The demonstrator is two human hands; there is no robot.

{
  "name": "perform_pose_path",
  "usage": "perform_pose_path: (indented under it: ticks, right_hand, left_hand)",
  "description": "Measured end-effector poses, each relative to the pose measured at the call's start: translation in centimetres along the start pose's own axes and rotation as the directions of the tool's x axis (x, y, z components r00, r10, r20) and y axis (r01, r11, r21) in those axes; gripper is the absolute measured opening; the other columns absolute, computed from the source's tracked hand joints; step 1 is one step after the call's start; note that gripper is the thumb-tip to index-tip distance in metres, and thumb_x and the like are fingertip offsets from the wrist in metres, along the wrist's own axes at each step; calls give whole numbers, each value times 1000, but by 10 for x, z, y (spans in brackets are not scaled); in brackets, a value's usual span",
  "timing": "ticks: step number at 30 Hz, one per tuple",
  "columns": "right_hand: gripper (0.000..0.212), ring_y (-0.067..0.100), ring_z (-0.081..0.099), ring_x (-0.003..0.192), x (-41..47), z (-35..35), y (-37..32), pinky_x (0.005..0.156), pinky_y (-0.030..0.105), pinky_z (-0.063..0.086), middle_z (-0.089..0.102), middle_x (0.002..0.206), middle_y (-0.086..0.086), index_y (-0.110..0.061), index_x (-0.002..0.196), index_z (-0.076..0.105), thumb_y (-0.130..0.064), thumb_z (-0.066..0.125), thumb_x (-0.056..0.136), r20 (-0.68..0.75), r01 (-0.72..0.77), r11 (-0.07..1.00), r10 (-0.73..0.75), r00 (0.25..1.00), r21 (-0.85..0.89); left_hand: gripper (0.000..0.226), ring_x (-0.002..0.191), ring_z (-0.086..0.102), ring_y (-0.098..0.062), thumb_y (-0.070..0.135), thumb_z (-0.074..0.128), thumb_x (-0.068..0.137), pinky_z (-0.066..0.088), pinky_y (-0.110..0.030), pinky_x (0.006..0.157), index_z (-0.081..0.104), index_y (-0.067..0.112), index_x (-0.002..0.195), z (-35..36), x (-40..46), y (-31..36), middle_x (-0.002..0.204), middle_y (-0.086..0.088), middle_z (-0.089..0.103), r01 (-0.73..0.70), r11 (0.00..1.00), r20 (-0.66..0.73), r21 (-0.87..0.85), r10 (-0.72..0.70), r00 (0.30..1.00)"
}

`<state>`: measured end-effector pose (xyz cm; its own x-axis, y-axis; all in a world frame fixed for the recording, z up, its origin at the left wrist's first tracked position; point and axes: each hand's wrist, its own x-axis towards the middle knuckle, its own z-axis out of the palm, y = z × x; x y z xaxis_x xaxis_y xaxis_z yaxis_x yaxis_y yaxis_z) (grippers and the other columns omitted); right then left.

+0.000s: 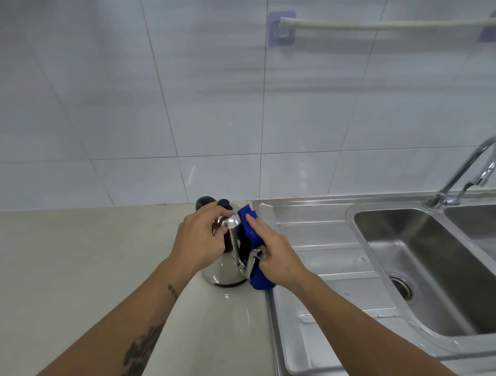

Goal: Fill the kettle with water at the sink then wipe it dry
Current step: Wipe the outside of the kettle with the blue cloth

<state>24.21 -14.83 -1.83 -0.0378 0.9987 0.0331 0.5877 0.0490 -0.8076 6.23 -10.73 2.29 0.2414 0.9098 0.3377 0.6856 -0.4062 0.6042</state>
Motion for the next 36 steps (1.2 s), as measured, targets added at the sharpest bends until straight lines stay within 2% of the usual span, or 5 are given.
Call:
perform_pose_path:
  ticks: [14, 19, 24, 28, 36]
  right_hand:
    - [76, 23, 48, 134, -2, -6, -1, 112, 36, 41, 47, 151, 3, -26, 155, 33, 9, 42, 89, -83, 6, 999, -9, 997, -37]
    - [72, 22, 58, 112, -2, -9, 2, 90, 27, 45, 59, 132, 4, -27, 150, 39, 9, 43, 88, -33, -128, 992, 128, 991, -18]
    - [74, 17, 57, 115, 6, -8, -17, 101, 26, 45, 60, 131, -1, -23, 148, 46, 13, 43, 83, -134, -7, 999, 14, 991, 53]
    - [76, 20, 57, 113, 6, -11, -12, 93, 26, 45, 59, 130, 1, -28, 149, 43, 13, 43, 85, -61, -146, 987, 150, 987, 65]
    - [72, 13, 56, 112, -30, 8, -22, 95, 25, 47, 52, 133, -7, -29, 152, 35, 5, 53, 91, -68, -89, 996, 88, 994, 0]
  left_hand:
    - [37, 108, 54, -3, 0, 67, 85, 30, 5, 85, 71, 29, 108, -12, 9, -9, 115, 14, 64, 3, 992, 178, -123, 19, 984]
    - [33, 110, 50, -12, 8, 57, 88, 37, -18, 85, 63, 30, 111, 3, 0, 11, 105, 16, 59, 6, 998, 83, 64, -11, 997]
    - [27, 104, 58, -18, 18, 49, 93, 40, -29, 84, 62, 28, 115, 12, -1, 32, 113, 11, 63, 49, 989, 16, 139, -52, 999]
    - [30, 110, 58, -20, 22, 51, 94, 42, -33, 91, 62, 29, 120, 11, -1, 36, 123, 10, 61, 59, 984, 28, 167, -65, 997]
    - [21, 88, 62, 1, 12, 73, 85, 41, -2, 74, 74, 32, 92, -20, 10, 5, 94, 21, 69, 73, 991, 173, -114, -53, 984]
